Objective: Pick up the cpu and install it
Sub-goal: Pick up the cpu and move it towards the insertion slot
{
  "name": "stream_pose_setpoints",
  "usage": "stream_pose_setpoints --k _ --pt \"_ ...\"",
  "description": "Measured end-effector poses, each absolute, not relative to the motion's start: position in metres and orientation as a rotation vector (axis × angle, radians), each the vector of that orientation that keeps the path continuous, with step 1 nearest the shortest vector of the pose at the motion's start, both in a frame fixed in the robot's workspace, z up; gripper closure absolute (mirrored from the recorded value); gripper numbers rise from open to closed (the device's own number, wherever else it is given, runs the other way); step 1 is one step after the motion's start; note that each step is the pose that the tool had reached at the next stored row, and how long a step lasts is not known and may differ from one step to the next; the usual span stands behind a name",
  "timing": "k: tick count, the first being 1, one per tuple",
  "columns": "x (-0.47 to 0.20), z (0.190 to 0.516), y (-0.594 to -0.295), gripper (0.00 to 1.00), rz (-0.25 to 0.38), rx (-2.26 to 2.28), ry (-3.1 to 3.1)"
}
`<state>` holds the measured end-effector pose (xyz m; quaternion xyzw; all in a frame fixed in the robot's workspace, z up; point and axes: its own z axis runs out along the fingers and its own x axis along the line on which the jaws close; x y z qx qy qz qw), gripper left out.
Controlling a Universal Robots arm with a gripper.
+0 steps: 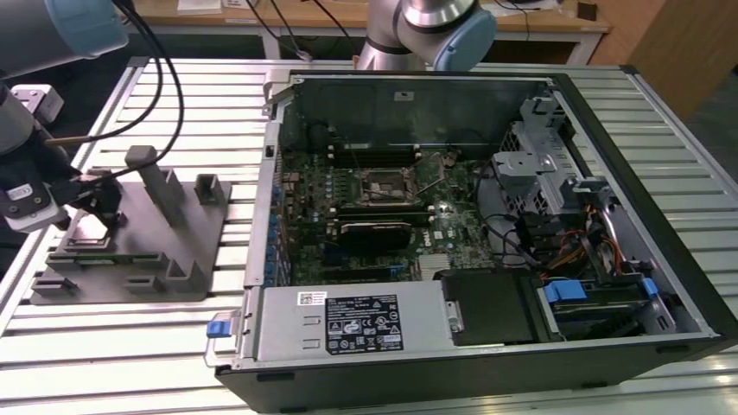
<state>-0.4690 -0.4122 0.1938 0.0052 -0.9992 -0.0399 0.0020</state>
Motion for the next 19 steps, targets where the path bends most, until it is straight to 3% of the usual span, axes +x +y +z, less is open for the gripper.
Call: stream_pose_setpoints --k 19 --pt "-0.4687 0.1835 -0.4103 0.34 -0.125 0.016 -3.134"
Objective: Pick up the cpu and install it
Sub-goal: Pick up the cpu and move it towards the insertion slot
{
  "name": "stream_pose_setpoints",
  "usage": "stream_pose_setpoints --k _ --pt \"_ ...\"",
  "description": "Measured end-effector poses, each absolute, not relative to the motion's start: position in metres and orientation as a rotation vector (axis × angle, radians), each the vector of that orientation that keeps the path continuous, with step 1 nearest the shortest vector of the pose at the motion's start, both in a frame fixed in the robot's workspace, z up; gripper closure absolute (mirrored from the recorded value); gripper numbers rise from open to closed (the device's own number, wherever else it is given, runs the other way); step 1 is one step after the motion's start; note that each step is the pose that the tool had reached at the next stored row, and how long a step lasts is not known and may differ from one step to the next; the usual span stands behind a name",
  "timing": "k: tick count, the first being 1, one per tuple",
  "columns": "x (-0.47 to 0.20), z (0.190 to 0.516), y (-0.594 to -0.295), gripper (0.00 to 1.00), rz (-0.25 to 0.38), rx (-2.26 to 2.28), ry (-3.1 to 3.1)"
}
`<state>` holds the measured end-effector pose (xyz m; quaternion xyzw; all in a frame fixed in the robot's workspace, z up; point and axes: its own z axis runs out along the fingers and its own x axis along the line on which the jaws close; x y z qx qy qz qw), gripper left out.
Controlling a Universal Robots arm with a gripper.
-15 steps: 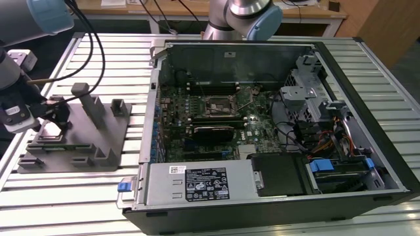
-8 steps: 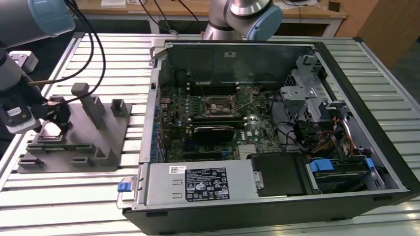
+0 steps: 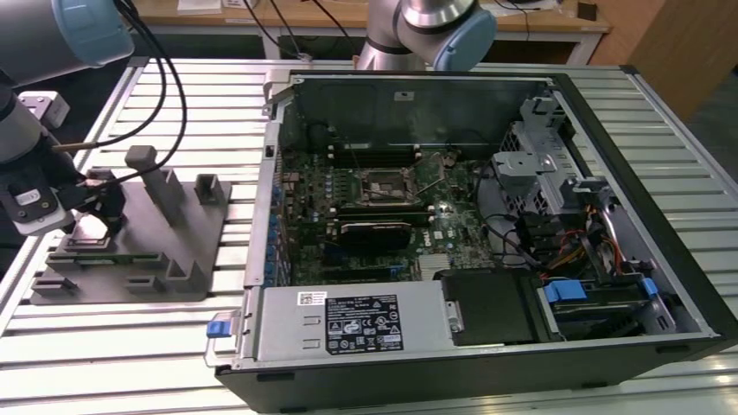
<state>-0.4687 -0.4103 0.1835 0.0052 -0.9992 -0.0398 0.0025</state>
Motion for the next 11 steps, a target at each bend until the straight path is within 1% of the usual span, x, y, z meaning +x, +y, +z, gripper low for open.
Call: stream_pose_setpoints --k 11 --pt "-0.4707 0.1817 -0.4097 0.34 -0.123 0.016 -3.134"
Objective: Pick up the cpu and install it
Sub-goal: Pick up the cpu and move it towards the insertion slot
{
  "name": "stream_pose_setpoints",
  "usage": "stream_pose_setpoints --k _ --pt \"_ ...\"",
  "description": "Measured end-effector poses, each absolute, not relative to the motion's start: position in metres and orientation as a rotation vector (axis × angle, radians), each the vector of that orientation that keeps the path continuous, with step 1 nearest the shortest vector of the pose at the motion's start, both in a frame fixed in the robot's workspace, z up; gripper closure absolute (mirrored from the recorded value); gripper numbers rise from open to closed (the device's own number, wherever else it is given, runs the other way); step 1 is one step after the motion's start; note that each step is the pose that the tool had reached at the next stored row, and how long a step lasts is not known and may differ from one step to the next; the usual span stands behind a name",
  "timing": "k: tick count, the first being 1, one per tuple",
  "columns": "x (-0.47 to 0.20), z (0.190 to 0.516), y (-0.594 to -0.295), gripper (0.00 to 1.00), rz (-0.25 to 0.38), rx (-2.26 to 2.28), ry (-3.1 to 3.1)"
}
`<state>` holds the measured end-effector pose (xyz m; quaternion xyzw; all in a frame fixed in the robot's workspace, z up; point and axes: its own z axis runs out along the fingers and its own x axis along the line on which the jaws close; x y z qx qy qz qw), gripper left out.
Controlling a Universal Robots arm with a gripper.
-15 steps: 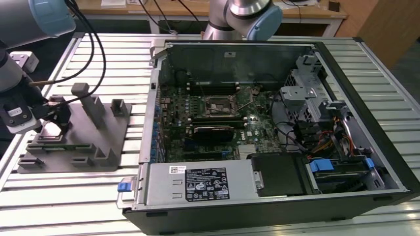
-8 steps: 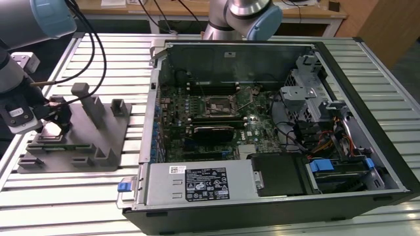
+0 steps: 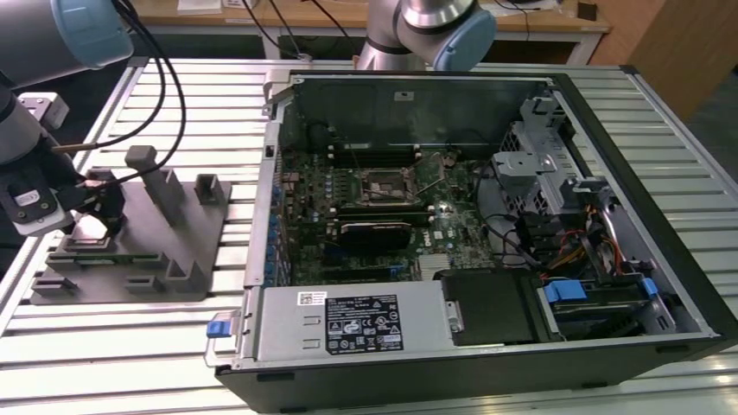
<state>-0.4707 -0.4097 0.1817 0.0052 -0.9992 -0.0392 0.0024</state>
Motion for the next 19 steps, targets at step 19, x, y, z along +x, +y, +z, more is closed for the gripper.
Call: stream_pose_setpoints --k 19 --pt "-0.4761 0.1845 -0.4097 0.34 -0.123 0.016 -3.134"
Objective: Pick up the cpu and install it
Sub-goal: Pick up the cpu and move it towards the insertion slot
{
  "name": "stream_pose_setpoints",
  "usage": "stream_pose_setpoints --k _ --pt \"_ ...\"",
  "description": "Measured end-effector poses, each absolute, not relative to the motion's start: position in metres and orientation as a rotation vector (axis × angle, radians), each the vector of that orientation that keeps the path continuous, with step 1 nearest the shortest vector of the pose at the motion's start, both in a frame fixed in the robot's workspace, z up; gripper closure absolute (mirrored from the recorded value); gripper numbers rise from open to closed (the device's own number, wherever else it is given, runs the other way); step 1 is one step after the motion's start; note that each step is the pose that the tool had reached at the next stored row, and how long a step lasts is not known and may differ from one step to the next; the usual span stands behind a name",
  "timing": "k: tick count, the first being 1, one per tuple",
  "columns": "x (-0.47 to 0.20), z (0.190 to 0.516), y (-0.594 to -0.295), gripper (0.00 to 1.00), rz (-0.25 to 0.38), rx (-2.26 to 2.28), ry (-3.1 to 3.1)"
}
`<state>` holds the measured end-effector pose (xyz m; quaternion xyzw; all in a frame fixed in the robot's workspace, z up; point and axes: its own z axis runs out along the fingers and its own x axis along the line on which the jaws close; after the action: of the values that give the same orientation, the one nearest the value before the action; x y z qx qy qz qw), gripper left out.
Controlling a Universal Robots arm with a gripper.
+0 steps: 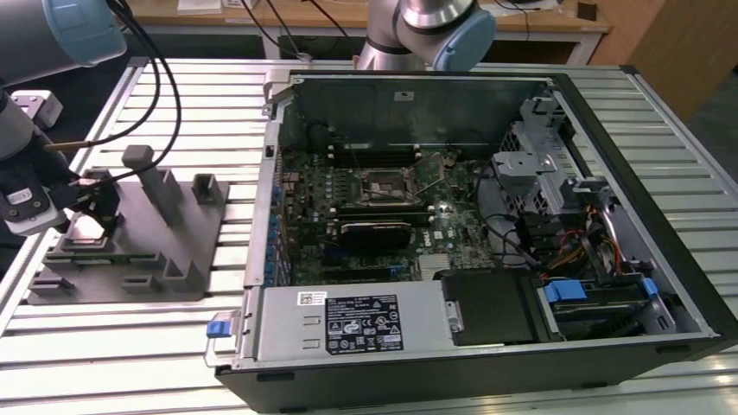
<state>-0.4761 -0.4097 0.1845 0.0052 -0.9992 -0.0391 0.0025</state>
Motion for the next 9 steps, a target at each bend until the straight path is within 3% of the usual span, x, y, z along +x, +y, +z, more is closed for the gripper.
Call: stream_pose_setpoints --k 9 --pt "-0.4761 0.1819 -0.4098 0.34 -0.123 0.016 -3.134"
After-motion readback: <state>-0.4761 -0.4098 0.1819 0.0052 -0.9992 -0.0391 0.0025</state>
